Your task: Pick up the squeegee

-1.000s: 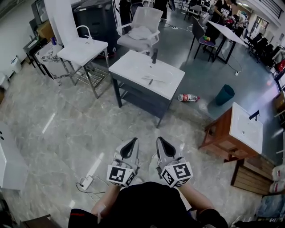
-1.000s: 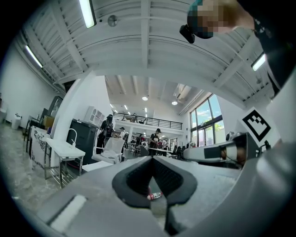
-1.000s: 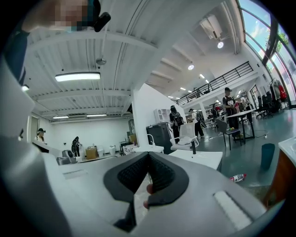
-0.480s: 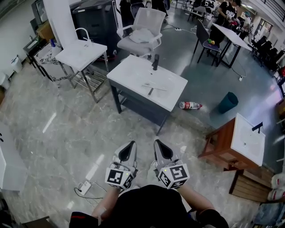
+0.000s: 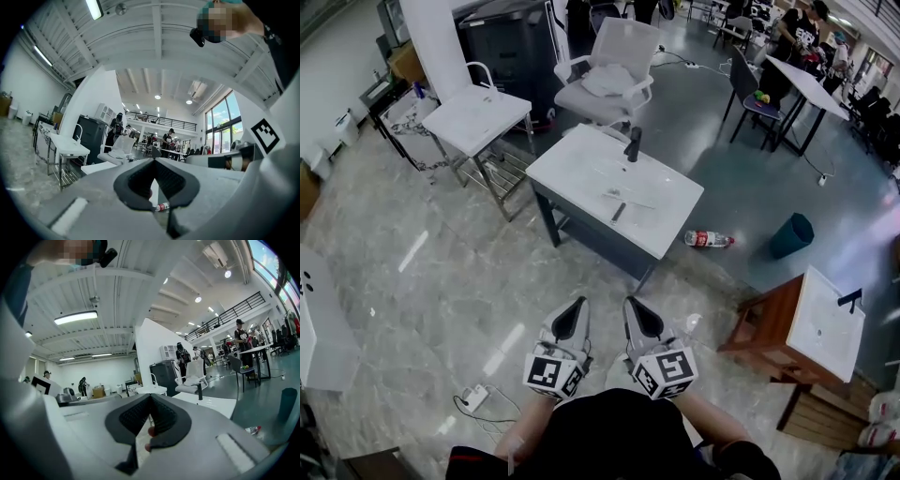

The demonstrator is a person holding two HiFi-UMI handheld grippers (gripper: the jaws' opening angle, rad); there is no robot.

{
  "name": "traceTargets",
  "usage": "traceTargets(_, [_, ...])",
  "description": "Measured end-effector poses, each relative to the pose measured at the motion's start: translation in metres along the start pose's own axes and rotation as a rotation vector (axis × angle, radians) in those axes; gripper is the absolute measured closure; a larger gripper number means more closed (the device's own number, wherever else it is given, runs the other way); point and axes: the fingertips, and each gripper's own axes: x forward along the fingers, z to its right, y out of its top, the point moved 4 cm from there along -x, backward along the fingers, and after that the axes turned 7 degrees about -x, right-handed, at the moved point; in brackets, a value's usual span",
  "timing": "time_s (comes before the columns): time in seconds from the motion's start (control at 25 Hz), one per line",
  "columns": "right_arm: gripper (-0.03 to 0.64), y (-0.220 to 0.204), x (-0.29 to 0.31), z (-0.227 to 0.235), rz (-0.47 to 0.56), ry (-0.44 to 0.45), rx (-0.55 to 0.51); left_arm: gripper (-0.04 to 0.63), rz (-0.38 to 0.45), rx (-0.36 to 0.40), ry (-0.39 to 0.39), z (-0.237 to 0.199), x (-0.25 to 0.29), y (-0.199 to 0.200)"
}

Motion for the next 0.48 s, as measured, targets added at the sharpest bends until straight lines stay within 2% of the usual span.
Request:
traceTargets(0.24, [0.615, 0.010, 0.017, 0.046, 0.015, 0.039, -0.028, 0.594, 0.024, -0.004, 0.042, 0.004, 0.052, 0.004])
traceTargets(0.48, [0.615, 0.015, 0.030, 0.090, 0.036, 0.022, -0.009, 0.594, 0.019, 0.023, 0.042, 0.017, 0.090, -0.009])
